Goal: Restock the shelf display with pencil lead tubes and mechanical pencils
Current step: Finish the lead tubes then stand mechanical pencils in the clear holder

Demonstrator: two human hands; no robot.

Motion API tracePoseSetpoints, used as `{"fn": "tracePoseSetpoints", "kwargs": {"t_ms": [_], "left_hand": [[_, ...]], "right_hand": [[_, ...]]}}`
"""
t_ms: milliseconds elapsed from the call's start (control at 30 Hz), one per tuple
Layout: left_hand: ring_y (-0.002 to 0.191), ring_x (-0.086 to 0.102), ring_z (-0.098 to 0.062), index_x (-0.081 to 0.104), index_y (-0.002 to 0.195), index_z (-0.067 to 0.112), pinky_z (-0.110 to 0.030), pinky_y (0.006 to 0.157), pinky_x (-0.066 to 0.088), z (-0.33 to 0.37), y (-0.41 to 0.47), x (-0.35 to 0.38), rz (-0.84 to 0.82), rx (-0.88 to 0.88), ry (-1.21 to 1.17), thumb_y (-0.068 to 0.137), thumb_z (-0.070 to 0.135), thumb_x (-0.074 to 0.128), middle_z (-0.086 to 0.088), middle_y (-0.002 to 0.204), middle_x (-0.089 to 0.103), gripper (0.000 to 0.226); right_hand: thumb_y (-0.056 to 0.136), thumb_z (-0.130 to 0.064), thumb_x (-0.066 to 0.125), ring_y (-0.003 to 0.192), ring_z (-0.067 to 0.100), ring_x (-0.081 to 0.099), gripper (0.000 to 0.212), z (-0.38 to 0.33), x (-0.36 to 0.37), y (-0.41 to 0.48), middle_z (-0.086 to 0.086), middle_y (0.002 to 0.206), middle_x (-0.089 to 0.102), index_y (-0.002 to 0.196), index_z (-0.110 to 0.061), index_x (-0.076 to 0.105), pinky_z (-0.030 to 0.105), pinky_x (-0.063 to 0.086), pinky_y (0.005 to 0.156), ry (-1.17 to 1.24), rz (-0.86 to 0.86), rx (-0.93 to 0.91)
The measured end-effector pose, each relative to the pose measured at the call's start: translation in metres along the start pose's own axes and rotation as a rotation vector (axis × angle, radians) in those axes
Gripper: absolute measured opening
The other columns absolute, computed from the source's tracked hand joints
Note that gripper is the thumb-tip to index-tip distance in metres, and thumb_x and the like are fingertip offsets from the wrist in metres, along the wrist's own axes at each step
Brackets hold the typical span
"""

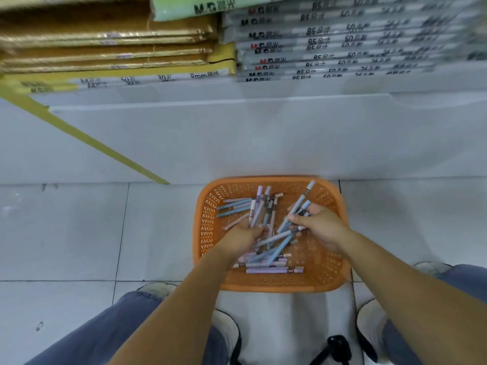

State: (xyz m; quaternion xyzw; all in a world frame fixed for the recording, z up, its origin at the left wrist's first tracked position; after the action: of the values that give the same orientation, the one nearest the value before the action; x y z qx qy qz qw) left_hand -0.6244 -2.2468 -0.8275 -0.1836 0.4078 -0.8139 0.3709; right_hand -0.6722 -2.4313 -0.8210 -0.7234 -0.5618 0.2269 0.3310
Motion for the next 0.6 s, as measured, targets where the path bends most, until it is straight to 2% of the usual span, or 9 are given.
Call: {"fn": "tracePoseSetpoints", "kwargs": {"t_ms": [100, 167, 233, 267, 333, 367, 433, 467, 600], "left_hand": [[0.125, 0.057, -0.021, 0.05, 0.138, 0.027, -0.045, 0.111, 0.042, 0.028, -0.02, 0.015, -0.067, 0.106, 0.125, 0.1, 0.044, 0.052, -0.002, 0.136, 0.062, 0.042], [0.121, 0.06, -0.012, 0.047, 0.138, 0.032, -0.038, 0.103, 0.05, 0.048, -0.036, 0.026, -0.119, 0.185, 0.167, 0.098, 0.048, 0.054, 0.003, 0.134, 0.062, 0.044], [0.118, 0.06, -0.001, 0.044, 0.14, 0.034, -0.018, 0.085, 0.054, 0.066, -0.056, 0.033, -0.158, 0.259, 0.162, 0.1, 0.043, 0.055, 0.01, 0.133, 0.06, 0.042], [0.124, 0.058, -0.004, 0.042, 0.144, 0.03, -0.016, 0.085, 0.053, 0.074, -0.065, 0.034, -0.143, 0.293, 0.181, 0.1, 0.044, 0.056, 0.009, 0.138, 0.057, 0.048], [0.126, 0.055, -0.011, 0.042, 0.144, 0.024, -0.027, 0.096, 0.053, 0.093, -0.089, 0.034, -0.089, 0.37, 0.262, 0.098, 0.047, 0.059, 0.005, 0.14, 0.056, 0.055], [0.121, 0.058, -0.007, 0.047, 0.137, 0.025, -0.029, 0.097, 0.053, 0.103, -0.102, 0.037, -0.082, 0.423, 0.272, 0.097, 0.043, 0.061, 0.008, 0.133, 0.061, 0.046], [0.102, 0.064, 0.009, 0.056, 0.118, 0.035, -0.014, 0.085, 0.053, 0.126, -0.129, 0.043, -0.094, 0.542, 0.252, 0.096, 0.026, 0.067, 0.025, 0.108, 0.071, 0.026], [0.093, 0.064, 0.014, 0.057, 0.111, 0.038, -0.009, 0.077, 0.051, 0.135, -0.142, 0.045, -0.087, 0.582, 0.247, 0.095, 0.019, 0.069, 0.029, 0.099, 0.072, 0.027], [0.057, 0.058, 0.006, 0.056, 0.123, 0.025, -0.013, 0.052, 0.044, 0.159, -0.18, 0.044, 0.008, 0.642, 0.257, 0.095, 0.024, 0.069, 0.011, 0.081, 0.063, 0.03]], "right_hand": [[0.087, -0.001, 0.067, 0.066, 0.016, 0.07, 0.011, -0.032, 0.001, -0.013, 0.009, 0.083, 0.072, 0.093, -0.01, 0.066, 0.025, 0.053, 0.052, -0.004, -0.003, -0.085], [0.087, 0.0, 0.067, 0.064, 0.017, 0.069, 0.012, -0.054, 0.001, -0.026, 0.01, 0.082, 0.071, 0.096, -0.007, 0.066, 0.026, 0.056, 0.054, -0.01, 0.005, -0.154], [0.086, 0.002, 0.066, 0.06, 0.018, 0.066, 0.013, -0.075, 0.0, -0.043, 0.014, 0.079, 0.068, 0.098, -0.004, 0.065, 0.027, 0.055, 0.052, -0.003, 0.011, -0.221], [0.086, 0.002, 0.066, 0.059, 0.017, 0.064, 0.011, -0.084, 0.0, -0.052, 0.015, 0.077, 0.067, 0.095, -0.004, 0.065, 0.026, 0.053, 0.049, 0.004, 0.013, -0.246], [0.087, -0.001, 0.067, 0.06, 0.016, 0.064, 0.009, -0.102, 0.001, -0.075, 0.014, 0.077, 0.067, 0.094, -0.007, 0.064, 0.025, 0.049, 0.047, 0.007, 0.006, -0.3], [0.087, -0.003, 0.067, 0.06, 0.015, 0.064, 0.01, -0.111, 0.003, -0.088, 0.011, 0.076, 0.068, 0.095, -0.008, 0.065, 0.025, 0.048, 0.047, 0.007, -0.002, -0.333], [0.088, -0.003, 0.067, 0.06, 0.012, 0.064, 0.01, -0.132, 0.008, -0.112, 0.006, 0.073, 0.067, 0.094, -0.011, 0.066, 0.023, 0.046, 0.046, 0.016, -0.011, -0.407], [0.088, -0.003, 0.066, 0.061, 0.013, 0.064, 0.01, -0.141, 0.01, -0.125, 0.006, 0.074, 0.067, 0.094, -0.011, 0.065, 0.023, 0.047, 0.047, 0.021, -0.014, -0.436], [0.089, -0.003, 0.064, 0.084, 0.024, 0.066, 0.021, -0.175, 0.019, -0.17, 0.014, 0.096, 0.068, 0.109, -0.006, 0.063, 0.035, 0.053, 0.074, 0.011, -0.086, -0.478]]}}
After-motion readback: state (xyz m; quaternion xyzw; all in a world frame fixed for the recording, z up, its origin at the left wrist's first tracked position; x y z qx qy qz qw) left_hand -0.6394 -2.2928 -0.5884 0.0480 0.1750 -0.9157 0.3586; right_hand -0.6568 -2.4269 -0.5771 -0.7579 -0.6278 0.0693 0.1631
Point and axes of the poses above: each hand's wrist, its own y-axis towards the middle knuckle, its own x-axis out of the palm, z = x × y, the point moved 8 cm from there along y, towards the middle knuckle
